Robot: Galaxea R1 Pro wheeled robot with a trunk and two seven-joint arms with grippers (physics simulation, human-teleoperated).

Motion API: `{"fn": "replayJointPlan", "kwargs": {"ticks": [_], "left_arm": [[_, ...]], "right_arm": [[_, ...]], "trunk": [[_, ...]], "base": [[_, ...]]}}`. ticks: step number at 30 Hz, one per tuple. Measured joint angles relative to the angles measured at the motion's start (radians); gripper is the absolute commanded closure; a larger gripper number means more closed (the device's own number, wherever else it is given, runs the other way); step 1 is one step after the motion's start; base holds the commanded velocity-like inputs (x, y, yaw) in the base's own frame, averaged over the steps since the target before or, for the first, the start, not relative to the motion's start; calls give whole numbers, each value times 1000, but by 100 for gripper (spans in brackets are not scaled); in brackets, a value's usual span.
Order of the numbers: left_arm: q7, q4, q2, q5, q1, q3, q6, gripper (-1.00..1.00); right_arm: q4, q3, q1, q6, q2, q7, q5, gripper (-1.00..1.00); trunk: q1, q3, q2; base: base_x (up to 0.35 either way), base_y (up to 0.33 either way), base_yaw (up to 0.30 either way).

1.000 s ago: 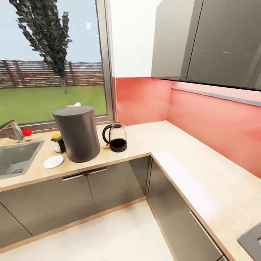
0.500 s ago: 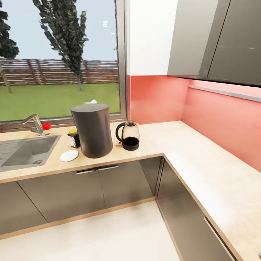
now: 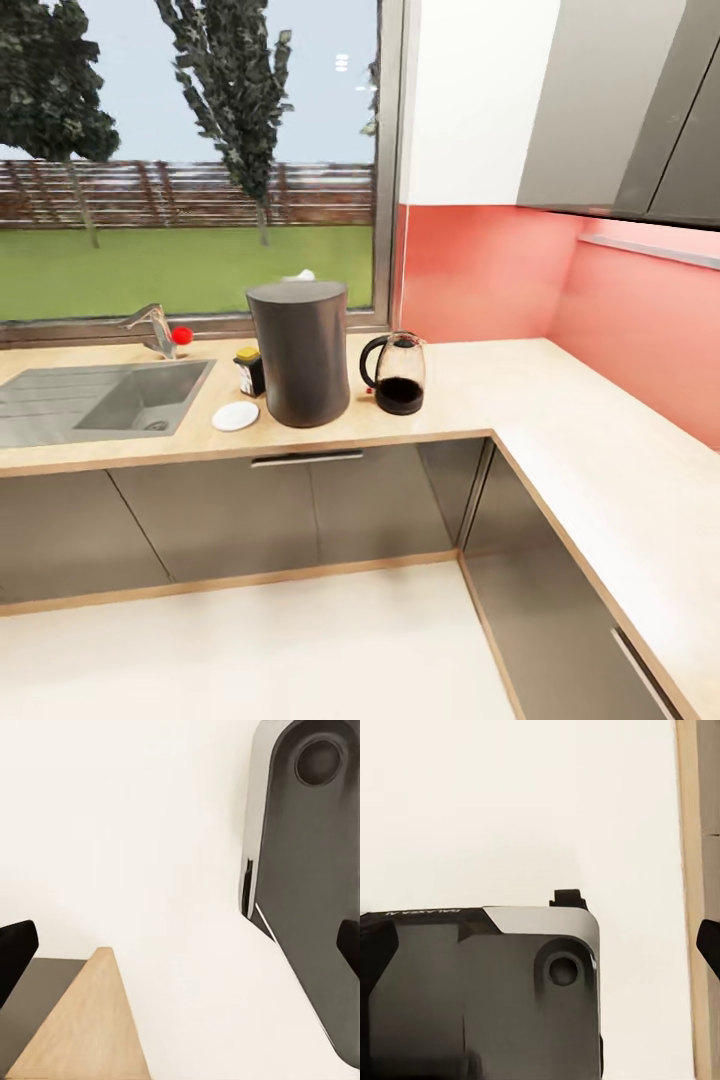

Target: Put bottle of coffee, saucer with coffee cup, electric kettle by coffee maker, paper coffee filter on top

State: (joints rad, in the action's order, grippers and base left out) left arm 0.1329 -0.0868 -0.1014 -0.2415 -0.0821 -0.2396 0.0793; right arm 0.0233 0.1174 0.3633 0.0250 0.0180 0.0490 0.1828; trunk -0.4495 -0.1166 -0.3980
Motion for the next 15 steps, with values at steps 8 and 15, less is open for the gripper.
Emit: {"fn": "replayJointPlan", "kwargs": {"ticks": [8,15], "left_arm": [[4,-1,3,6,1,-3,-6,-100],[7,-2,3,4,1,-2,-8,-100]], "right_arm": [[0,0,0,-1,0,-4,1,-100],[0,-1,0,-1,4,-6,2,-100]], "trunk": [[0,-4,0],[0,-7,0]], "base": [[0,0,271],[0,0,271]]}}
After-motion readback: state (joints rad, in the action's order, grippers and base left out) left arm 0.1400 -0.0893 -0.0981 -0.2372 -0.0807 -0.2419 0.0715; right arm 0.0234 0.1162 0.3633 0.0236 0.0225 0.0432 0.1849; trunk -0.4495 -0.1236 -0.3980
